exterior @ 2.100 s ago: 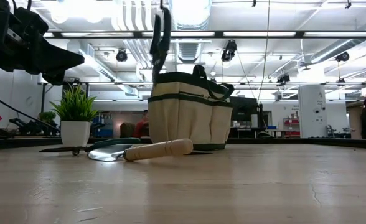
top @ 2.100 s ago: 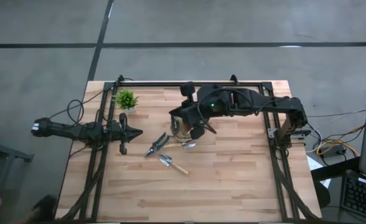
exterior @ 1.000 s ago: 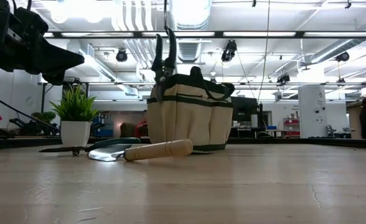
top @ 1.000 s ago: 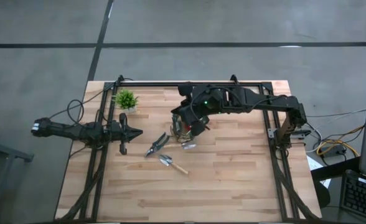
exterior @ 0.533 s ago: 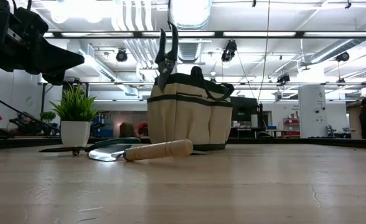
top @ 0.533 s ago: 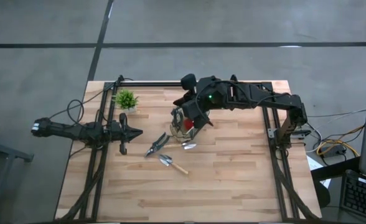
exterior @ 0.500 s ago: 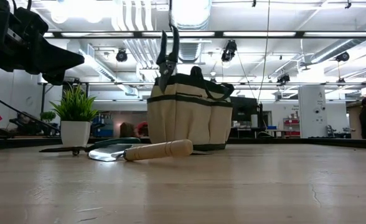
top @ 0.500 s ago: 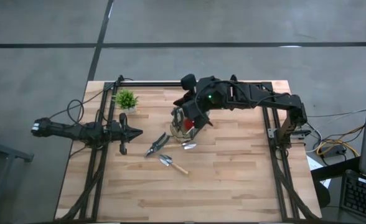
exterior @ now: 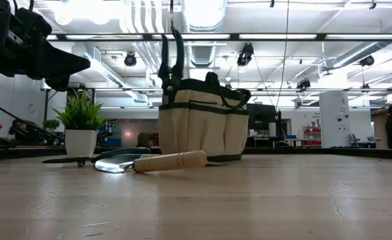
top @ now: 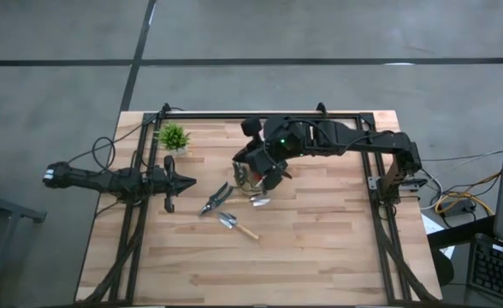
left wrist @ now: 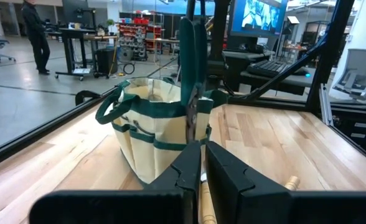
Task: Pick & Place Garden tools in Gardening bag
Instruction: Put the right green scissors into the bag, then adjust the green bag
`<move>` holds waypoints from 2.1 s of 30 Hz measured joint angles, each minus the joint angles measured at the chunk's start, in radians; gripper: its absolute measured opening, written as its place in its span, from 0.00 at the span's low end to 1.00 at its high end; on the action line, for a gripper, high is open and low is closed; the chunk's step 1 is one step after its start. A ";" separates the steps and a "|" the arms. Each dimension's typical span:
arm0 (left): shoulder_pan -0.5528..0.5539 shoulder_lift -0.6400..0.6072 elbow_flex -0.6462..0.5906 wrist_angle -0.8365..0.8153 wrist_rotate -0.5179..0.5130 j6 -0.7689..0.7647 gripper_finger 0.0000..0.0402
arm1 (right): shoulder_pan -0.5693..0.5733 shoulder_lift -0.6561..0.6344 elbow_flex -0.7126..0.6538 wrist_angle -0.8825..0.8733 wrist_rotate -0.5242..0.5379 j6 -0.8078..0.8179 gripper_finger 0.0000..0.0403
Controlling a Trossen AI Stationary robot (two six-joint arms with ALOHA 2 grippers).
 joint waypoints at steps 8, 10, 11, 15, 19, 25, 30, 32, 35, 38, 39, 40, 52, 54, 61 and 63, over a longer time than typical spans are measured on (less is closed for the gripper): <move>0.000 0.000 0.000 0.000 0.000 0.000 0.08 | 0.003 0.000 -0.102 0.061 -0.038 0.054 0.02; 0.000 0.000 0.000 0.000 0.000 0.000 0.08 | 0.003 0.000 -0.130 0.082 -0.025 0.055 0.02; 0.000 0.000 0.000 0.000 0.000 0.000 0.08 | 0.003 0.000 -0.141 0.085 -0.022 0.059 0.02; 0.000 0.000 0.000 0.000 0.000 0.000 0.08 | 0.001 -0.002 -0.179 0.100 -0.022 0.077 0.02; 0.000 0.000 0.000 0.000 0.000 0.000 0.08 | 0.001 -0.002 -0.251 0.143 -0.022 0.077 0.02; 0.000 0.000 0.000 0.000 0.000 0.000 0.08 | -0.007 -0.002 -0.309 0.170 -0.022 0.103 0.02; 0.000 0.000 0.000 0.000 0.000 0.000 0.08 | -0.028 -0.012 -0.312 0.150 0.015 0.152 0.05; 0.000 0.000 0.000 0.000 0.000 0.000 0.08 | -0.045 -0.027 -0.312 0.124 0.045 0.168 0.10; 0.000 0.000 0.000 0.000 0.000 0.000 0.08 | -0.083 -0.057 -0.322 0.108 0.050 0.227 0.18; 0.000 0.000 0.000 0.000 0.000 0.000 0.08 | -0.122 -0.083 -0.345 0.068 0.050 0.281 0.27; 0.000 0.000 0.000 0.000 0.000 0.000 0.08 | -0.137 -0.091 -0.358 0.056 0.050 0.289 0.30; 0.000 0.000 0.000 0.000 0.000 0.000 0.08 | -0.152 -0.102 -0.373 0.055 0.049 0.297 0.32; 0.000 0.000 0.000 0.000 0.000 0.000 0.08 | -0.394 -0.133 -0.542 0.055 0.000 0.318 0.46; 0.000 0.000 0.000 0.000 0.000 0.000 0.08 | -0.428 -0.124 -0.558 0.055 -0.037 0.328 0.47; 0.000 0.000 0.000 0.000 0.000 0.000 0.08 | -0.470 -0.119 -0.623 0.062 -0.086 0.305 0.47; 0.000 0.000 0.000 0.000 0.000 0.000 0.08 | -0.471 -0.119 -0.638 0.064 -0.102 0.299 0.47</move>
